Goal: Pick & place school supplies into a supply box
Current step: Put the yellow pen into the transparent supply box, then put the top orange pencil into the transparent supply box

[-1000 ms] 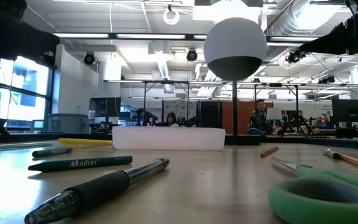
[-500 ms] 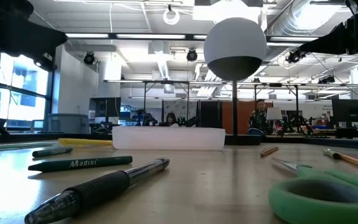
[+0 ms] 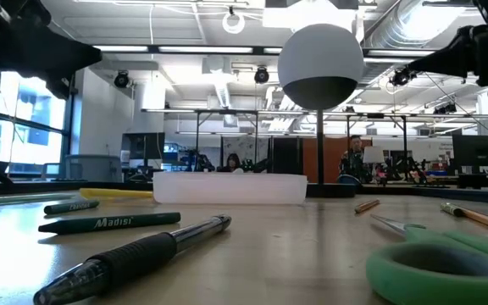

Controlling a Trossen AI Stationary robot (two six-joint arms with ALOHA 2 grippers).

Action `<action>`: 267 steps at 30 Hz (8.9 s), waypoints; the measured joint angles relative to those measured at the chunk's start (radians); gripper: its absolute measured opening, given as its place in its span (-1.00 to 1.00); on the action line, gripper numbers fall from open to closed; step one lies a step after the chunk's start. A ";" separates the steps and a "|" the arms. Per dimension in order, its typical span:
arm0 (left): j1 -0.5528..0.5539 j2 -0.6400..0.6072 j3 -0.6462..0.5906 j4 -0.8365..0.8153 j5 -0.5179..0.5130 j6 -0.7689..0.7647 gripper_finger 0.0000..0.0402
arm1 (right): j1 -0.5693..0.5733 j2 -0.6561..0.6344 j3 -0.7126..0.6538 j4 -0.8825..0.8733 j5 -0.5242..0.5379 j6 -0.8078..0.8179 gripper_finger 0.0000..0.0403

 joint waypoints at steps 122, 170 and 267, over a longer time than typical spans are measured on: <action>0.370 1.025 0.280 0.304 0.045 -0.298 -0.65 | -0.570 0.961 0.279 0.910 -0.421 0.055 -0.39; 0.544 1.786 0.994 -0.165 0.386 -0.053 -0.19 | -0.434 0.961 0.278 0.552 -0.511 0.138 -0.39; 0.530 1.159 1.327 -1.244 0.120 -0.113 -0.28 | -0.500 1.370 0.277 0.676 -1.176 -0.035 -1.00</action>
